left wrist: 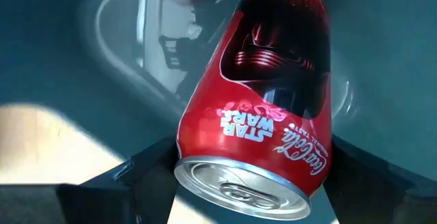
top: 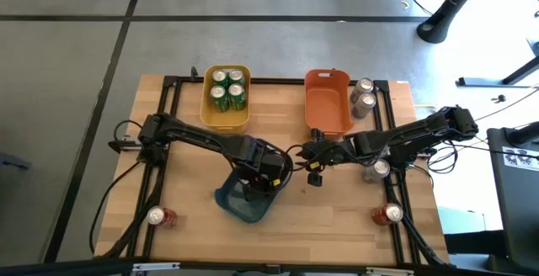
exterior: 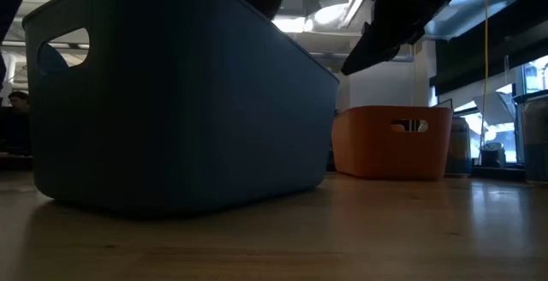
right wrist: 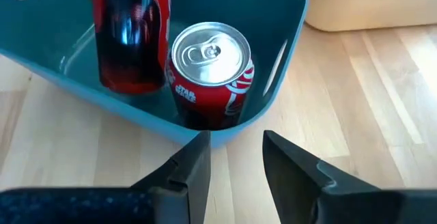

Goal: Sort soda cans
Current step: Put the red soda can into the blue bin

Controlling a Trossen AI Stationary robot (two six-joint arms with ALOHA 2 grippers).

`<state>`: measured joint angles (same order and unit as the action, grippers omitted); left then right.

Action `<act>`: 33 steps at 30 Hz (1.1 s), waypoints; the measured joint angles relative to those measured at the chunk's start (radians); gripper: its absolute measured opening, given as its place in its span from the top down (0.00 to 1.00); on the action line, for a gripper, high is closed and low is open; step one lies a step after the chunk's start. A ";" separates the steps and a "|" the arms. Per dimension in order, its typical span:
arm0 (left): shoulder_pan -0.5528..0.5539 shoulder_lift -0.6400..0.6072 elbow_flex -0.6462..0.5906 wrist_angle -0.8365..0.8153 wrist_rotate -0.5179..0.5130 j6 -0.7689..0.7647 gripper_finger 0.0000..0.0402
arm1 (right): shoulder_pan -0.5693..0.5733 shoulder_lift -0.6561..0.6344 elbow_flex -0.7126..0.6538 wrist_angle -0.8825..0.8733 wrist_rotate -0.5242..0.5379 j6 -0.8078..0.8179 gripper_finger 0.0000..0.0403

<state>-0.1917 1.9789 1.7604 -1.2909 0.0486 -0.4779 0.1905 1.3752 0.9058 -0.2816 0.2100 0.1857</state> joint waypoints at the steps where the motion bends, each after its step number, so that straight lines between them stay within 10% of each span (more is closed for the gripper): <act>1: 0.000 0.004 0.000 0.009 -0.001 0.009 0.28 | 0.000 0.002 0.000 0.002 0.000 0.002 0.67; 33: 0.015 0.013 -0.043 0.216 -0.062 0.100 0.21 | 0.000 0.004 0.000 0.028 0.007 0.001 0.67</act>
<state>-0.1764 1.9915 1.7172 -1.0752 -0.0130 -0.3779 0.1905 1.3788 0.9058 -0.2539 0.2173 0.1864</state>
